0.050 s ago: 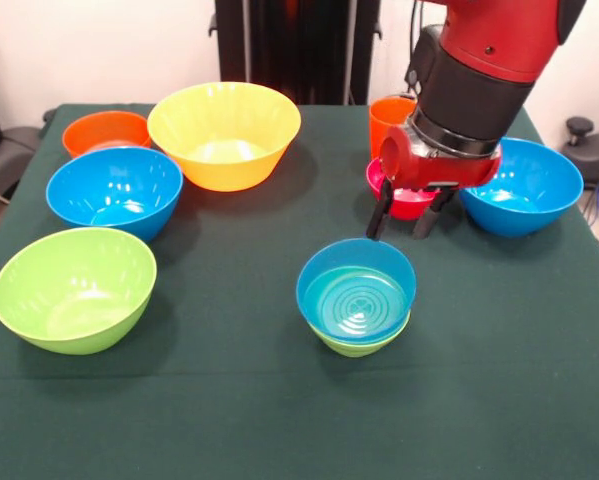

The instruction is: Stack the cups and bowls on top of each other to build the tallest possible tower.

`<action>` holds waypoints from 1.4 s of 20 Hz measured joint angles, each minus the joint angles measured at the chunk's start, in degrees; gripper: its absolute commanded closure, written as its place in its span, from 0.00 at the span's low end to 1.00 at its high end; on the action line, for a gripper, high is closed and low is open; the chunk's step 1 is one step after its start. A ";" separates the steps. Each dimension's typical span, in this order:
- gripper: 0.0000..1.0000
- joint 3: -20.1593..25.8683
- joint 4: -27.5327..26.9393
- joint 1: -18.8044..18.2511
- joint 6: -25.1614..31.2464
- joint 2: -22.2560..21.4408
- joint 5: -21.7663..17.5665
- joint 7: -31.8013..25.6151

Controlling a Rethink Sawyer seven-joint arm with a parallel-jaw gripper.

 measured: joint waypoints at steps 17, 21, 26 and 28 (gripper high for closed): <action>0.00 0.04 3.88 -2.80 7.95 -9.26 2.35 0.00; 0.00 -0.02 4.39 -4.74 7.95 -10.20 2.34 0.00; 0.00 -0.01 5.00 -8.00 7.95 -10.49 2.32 0.00; 0.00 0.00 5.24 -8.78 7.95 -10.45 2.33 0.00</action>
